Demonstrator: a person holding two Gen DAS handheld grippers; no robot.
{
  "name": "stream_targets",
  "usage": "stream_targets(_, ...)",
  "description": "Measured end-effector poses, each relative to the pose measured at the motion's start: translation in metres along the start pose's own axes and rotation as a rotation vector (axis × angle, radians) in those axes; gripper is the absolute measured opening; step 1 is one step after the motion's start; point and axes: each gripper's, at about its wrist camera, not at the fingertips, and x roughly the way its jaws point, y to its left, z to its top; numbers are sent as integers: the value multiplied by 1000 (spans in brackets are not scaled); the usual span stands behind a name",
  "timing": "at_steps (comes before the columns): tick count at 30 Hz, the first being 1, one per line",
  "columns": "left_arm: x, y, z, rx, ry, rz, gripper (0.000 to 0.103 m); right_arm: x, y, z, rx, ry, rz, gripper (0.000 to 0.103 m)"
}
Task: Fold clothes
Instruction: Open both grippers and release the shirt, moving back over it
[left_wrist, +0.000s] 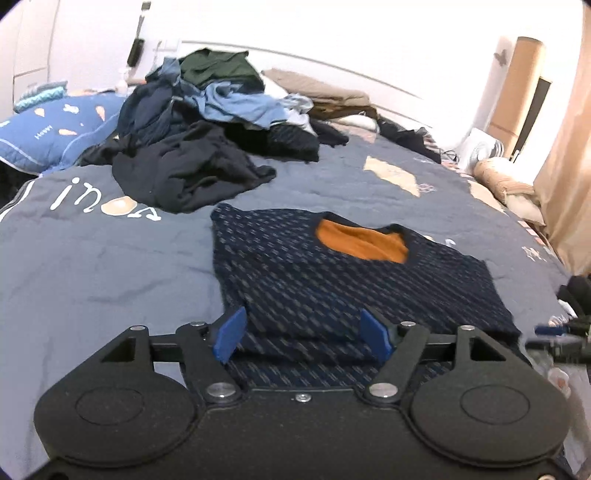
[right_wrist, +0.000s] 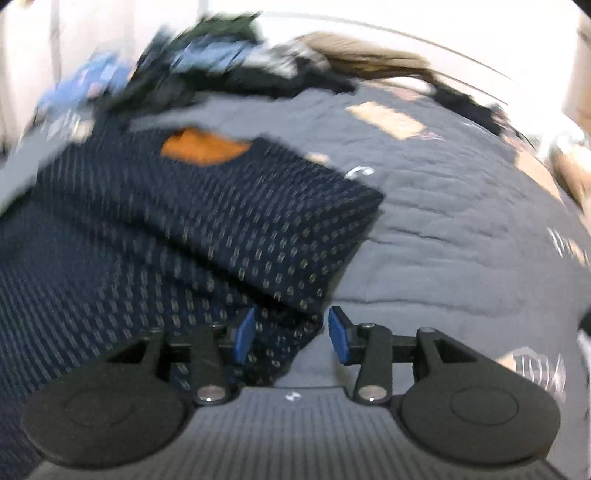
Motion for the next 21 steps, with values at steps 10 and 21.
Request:
stream_targets(10, -52, -39, -60, 32, -17, -4, 75, -73, 21, -38, 246, -122, 100, 46)
stream_targets(21, -99, -29, -99, 29, -20, 40, 75, -123, 42, -98, 330, -153, 109, 48)
